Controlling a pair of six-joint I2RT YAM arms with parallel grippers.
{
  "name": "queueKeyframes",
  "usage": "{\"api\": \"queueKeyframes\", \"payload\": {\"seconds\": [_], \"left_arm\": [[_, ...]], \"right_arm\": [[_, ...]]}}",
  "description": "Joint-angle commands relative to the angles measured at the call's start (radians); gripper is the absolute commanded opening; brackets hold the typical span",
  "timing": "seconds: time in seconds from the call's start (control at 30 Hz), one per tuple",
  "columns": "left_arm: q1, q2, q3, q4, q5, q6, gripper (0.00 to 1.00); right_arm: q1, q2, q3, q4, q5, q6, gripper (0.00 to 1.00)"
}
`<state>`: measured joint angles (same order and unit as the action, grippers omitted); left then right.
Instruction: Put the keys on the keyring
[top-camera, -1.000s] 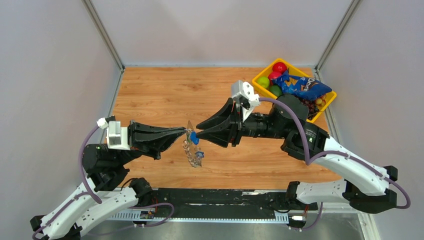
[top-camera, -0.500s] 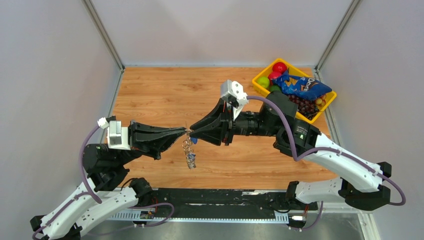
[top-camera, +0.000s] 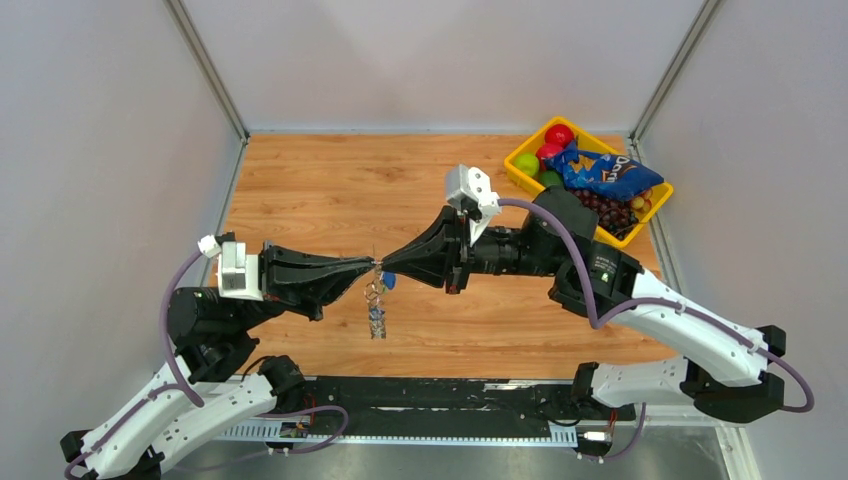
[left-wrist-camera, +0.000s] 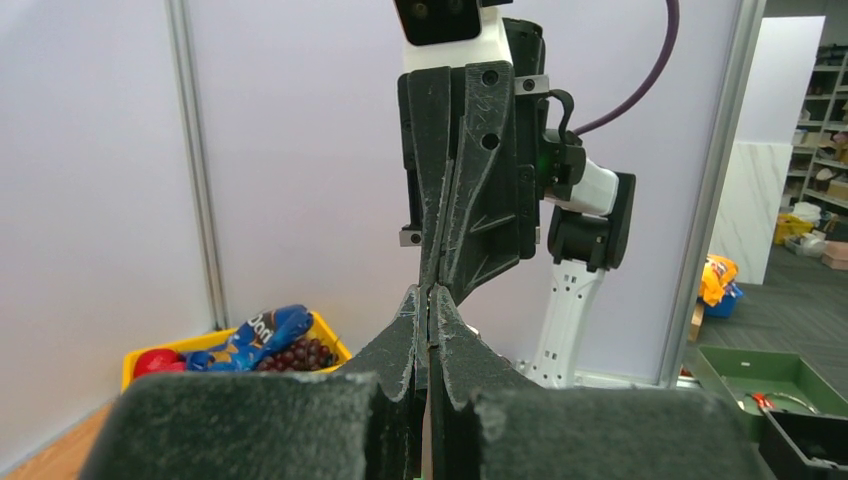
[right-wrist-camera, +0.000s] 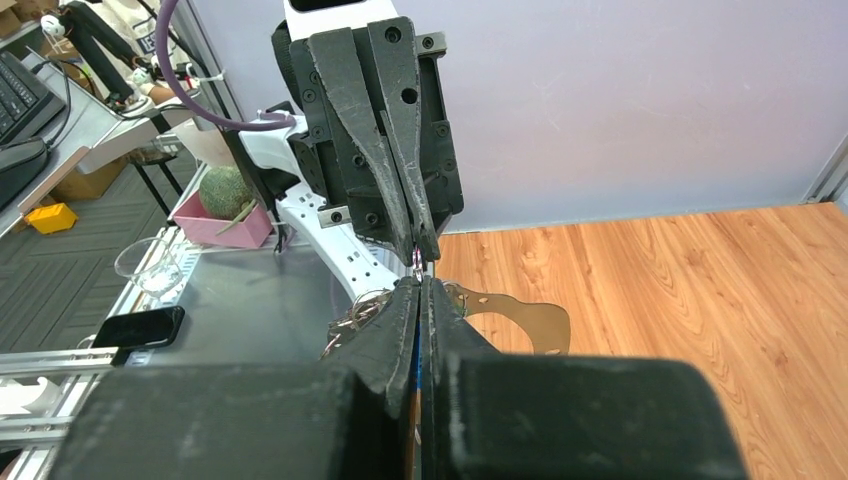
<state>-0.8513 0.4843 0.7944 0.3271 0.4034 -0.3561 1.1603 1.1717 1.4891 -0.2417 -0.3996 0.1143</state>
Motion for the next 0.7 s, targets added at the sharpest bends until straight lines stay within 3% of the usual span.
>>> {"api": "queueKeyframes", "payload": {"seconds": [0.0,0.67], "left_arm": [[0.0,-0.006,0.037,0.058,-0.013,0.011,0.0],[0.0,-0.004,0.037,0.084,-0.026,0.01,0.0]], "right_arm": [[0.01,-0.056,-0.064,0.053,0.014,0.011,0.0],[0.01,-0.061,-0.202,0.182,-0.017,0.094,0.0]]}}
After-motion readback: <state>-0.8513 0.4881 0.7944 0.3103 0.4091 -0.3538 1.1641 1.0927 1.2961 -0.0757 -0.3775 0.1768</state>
